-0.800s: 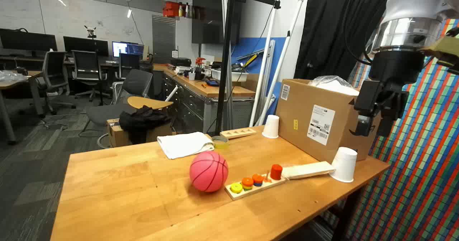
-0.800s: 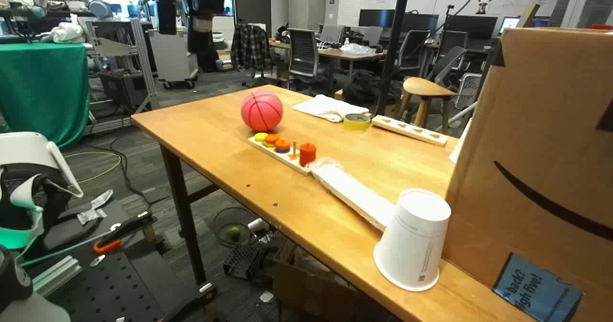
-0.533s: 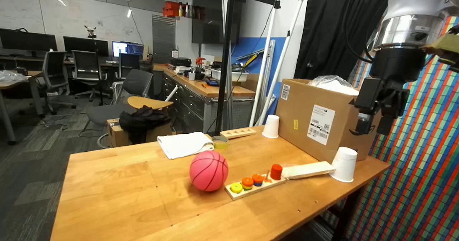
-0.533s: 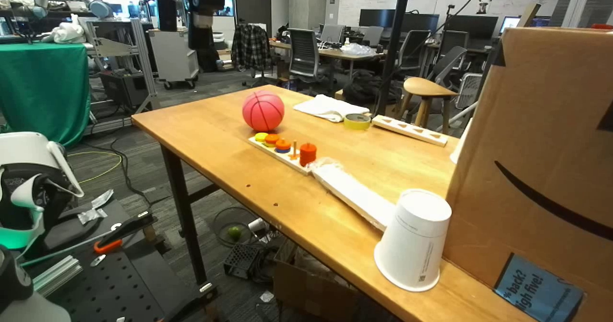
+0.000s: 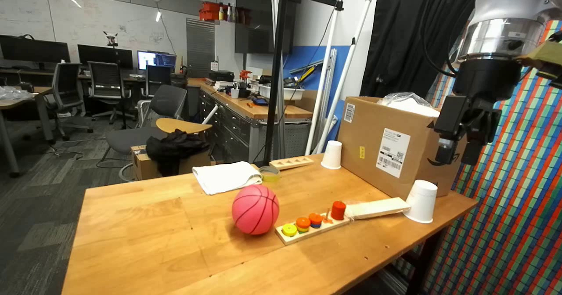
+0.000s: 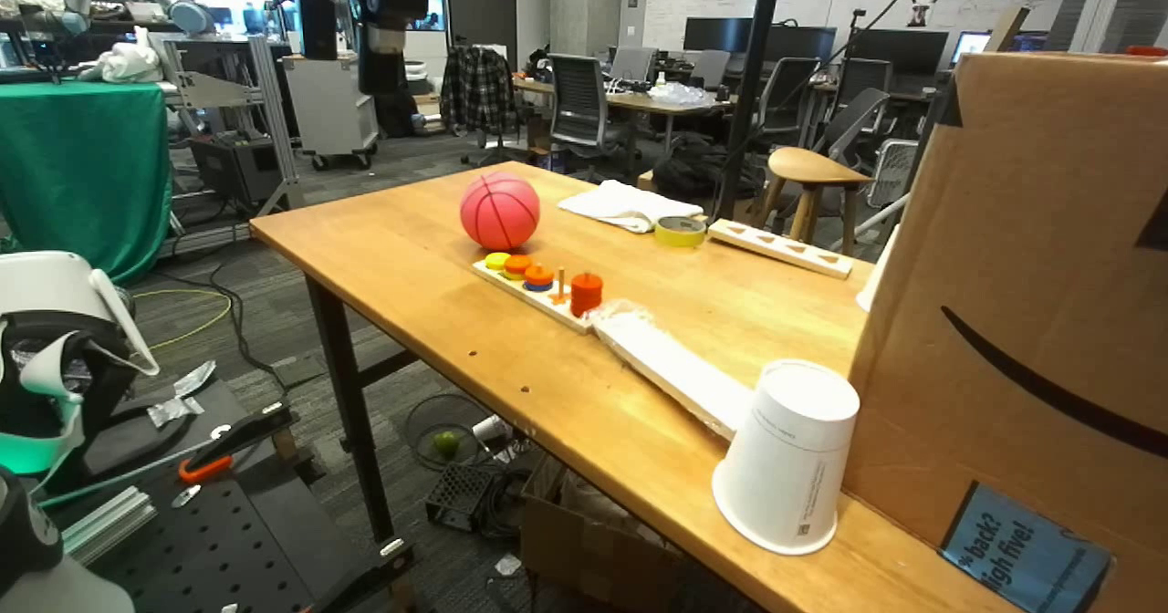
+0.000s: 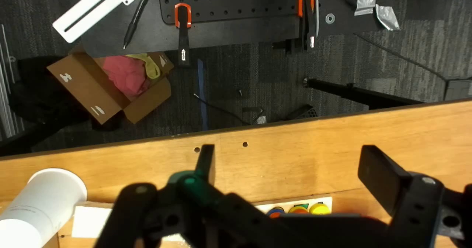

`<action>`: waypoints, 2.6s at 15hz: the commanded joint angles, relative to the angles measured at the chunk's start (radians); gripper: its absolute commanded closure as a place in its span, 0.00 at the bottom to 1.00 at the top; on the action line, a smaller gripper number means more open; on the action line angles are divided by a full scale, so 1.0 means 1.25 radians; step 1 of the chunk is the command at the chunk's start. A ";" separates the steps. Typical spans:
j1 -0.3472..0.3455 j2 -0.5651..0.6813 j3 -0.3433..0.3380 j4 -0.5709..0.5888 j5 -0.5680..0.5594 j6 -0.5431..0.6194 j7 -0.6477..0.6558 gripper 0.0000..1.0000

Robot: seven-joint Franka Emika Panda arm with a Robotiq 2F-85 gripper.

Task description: Move the ball

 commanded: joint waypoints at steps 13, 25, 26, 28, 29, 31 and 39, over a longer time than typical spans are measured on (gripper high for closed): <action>-0.012 0.007 0.009 -0.002 0.006 -0.002 -0.007 0.00; 0.080 0.003 0.116 -0.062 0.206 0.212 0.054 0.00; 0.095 0.010 0.125 -0.065 0.236 0.245 0.048 0.00; 0.125 0.030 0.137 -0.073 0.299 0.321 0.040 0.00; 0.141 0.045 0.142 -0.073 0.330 0.357 0.040 0.00; 0.172 0.088 0.150 -0.069 0.392 0.425 0.041 0.00; 0.309 0.338 0.148 0.044 0.600 0.587 -0.090 0.00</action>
